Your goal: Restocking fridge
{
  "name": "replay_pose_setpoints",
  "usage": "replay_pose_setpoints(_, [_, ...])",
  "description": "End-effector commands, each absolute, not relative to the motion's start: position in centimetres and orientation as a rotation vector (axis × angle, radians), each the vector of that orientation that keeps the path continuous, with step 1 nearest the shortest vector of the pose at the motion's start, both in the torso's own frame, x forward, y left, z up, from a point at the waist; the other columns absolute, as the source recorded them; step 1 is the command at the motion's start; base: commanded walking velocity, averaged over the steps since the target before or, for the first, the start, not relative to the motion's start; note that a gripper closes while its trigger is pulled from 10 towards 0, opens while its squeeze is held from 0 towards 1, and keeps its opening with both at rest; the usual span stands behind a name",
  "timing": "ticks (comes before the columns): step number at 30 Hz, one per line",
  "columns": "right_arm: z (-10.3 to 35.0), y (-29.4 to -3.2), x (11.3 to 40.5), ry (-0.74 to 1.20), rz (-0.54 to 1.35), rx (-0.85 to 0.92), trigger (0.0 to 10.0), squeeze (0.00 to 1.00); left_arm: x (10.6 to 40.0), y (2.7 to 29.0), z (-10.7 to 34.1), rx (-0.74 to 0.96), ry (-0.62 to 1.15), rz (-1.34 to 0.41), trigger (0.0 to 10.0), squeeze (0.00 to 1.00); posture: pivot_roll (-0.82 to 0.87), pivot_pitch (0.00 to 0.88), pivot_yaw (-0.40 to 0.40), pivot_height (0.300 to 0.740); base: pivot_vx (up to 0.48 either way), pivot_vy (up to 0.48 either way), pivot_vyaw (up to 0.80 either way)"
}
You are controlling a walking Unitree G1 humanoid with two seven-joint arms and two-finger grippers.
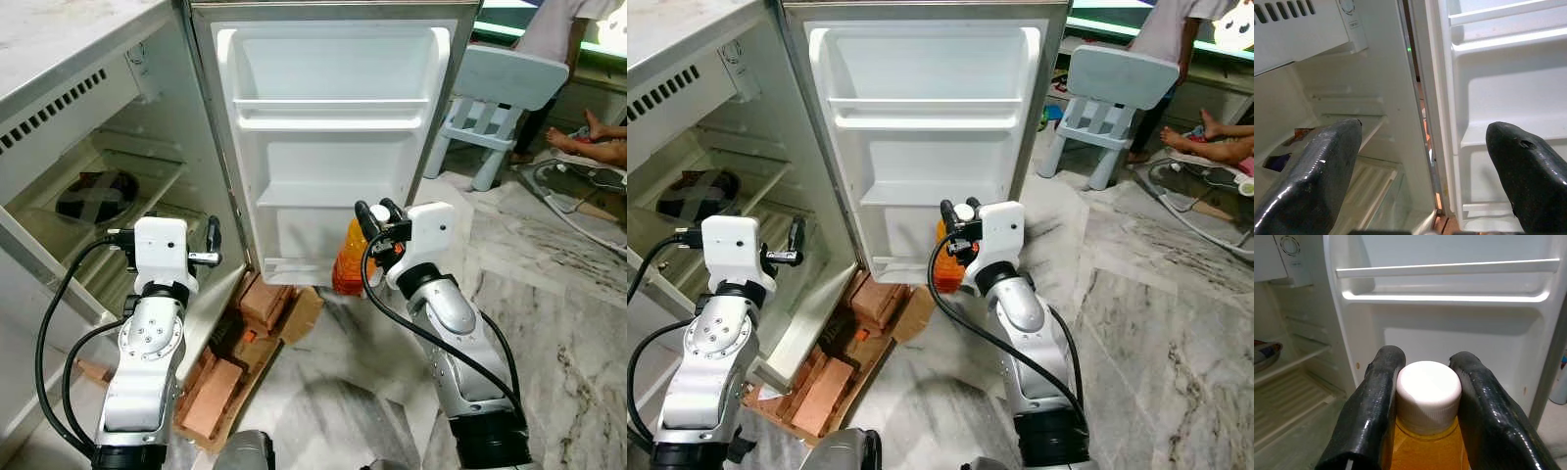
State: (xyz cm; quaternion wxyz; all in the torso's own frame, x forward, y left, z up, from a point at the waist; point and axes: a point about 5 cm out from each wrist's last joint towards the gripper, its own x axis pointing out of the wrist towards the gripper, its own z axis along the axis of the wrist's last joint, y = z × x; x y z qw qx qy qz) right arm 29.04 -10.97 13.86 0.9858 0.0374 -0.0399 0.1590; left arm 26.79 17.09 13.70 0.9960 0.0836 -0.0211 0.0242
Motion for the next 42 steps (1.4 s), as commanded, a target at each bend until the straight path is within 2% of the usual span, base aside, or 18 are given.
replay_pose_setpoints(1, [14.4, -11.3, 29.3, -0.114, 0.293, 0.066, 10.0, 0.0, 26.7, 17.0, 14.1, 0.175, -0.062, 0.035, 10.0, 0.0, 0.08, 0.059, -0.02, 0.74, 0.322, 0.0, 0.0])
replay_pose_setpoints(15, [14.3, -11.7, 29.5, -0.117, 0.262, 0.044, 10.0, 0.0, 26.6, 16.8, 14.1, 0.172, -0.065, 0.021, 10.0, 0.0, 0.08, 0.058, -0.02, 0.74, 0.359, 0.0, 0.0])
replay_pose_setpoints(26, [13.4, -11.4, 28.8, -0.08, 0.316, 0.056, 10.0, 0.0, 25.8, 17.0, 13.5, 0.164, -0.041, 0.038, 10.0, 0.0, 0.08, 0.058, -0.025, 0.74, 0.306, 0.0, 0.0])
replay_pose_setpoints(36, [13.4, -10.9, 29.2, -0.079, 0.347, 0.072, 10.0, 0.0, 26.1, 17.6, 13.8, 0.175, -0.038, 0.065, 10.0, 0.0, 0.1, 0.057, -0.028, 0.74, 0.273, 0.343, 0.0])
replay_pose_setpoints(42, [13.3, -10.5, 29.1, -0.084, 0.377, 0.072, 10.0, 0.0, 26.0, 17.8, 13.8, 0.182, -0.034, 0.076, 10.0, 0.0, 0.1, 0.056, -0.025, 0.74, 0.0, 0.0, 0.0])
